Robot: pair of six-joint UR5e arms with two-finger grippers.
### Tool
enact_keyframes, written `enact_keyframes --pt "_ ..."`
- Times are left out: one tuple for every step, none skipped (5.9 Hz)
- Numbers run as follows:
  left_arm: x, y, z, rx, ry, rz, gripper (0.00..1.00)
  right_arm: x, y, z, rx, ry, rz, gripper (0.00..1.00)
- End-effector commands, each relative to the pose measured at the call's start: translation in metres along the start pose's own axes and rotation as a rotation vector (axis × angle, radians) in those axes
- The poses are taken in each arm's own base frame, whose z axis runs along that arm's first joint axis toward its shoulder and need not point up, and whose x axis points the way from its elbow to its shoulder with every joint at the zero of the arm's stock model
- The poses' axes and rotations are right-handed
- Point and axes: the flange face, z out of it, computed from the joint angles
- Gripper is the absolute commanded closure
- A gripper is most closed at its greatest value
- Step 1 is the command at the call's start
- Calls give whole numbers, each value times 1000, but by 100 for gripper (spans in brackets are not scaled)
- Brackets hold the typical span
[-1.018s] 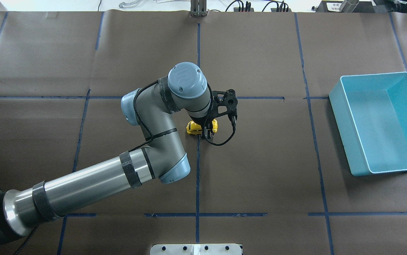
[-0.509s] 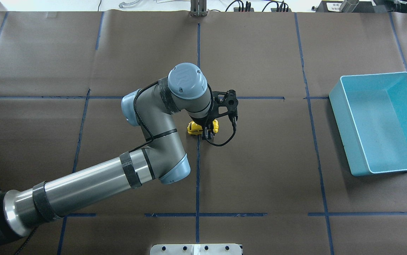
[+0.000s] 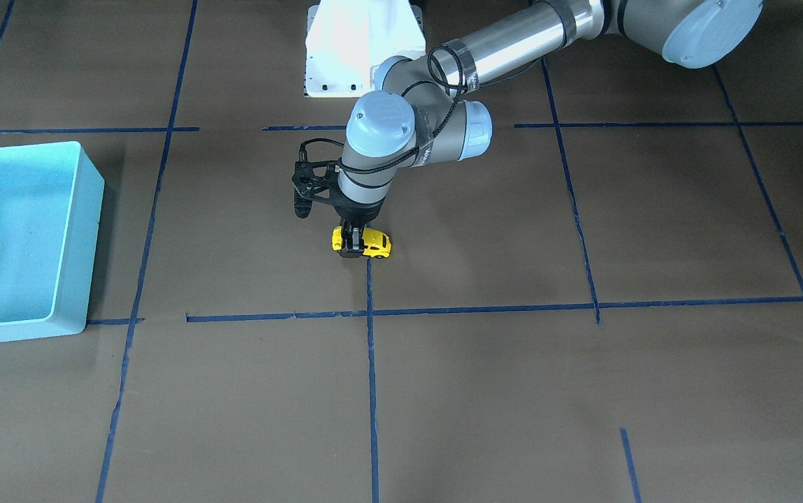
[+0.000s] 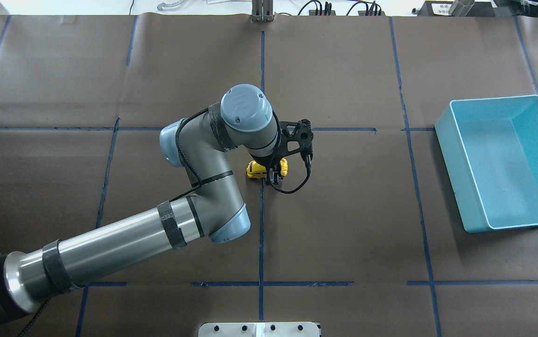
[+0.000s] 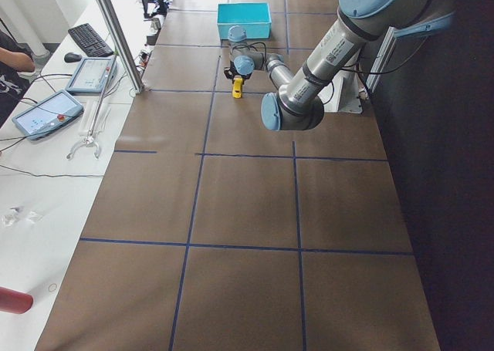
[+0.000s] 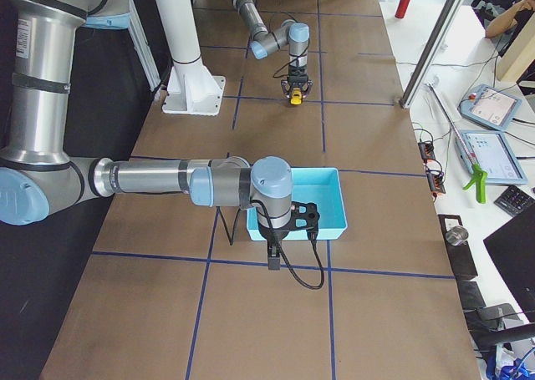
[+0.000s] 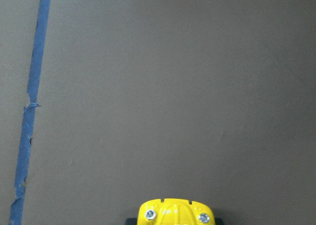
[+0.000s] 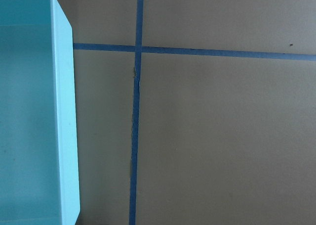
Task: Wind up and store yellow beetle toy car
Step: 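Press the yellow car down with the left gripper and drag it backward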
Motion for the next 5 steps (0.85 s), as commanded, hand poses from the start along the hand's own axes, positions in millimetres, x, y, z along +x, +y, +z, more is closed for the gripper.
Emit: enact_keyframes --pt "0 6 3 -6 2 -3 100 -1 -1 -1 2 0 -2 0" --pt "0 8 4 -9 3 -4 100 -2 -2 0 0 0 -3 0" --pt "-1 10 5 -10 2 -6 100 -3 -3 0 1 0 -7 0" --pt "-2 13 5 -5 -1 -4 100 -3 -2 1 -2 0 -5 0" --pt "-2 18 8 -7 1 -5 100 -2 -2 1 -3 0 -4 0"
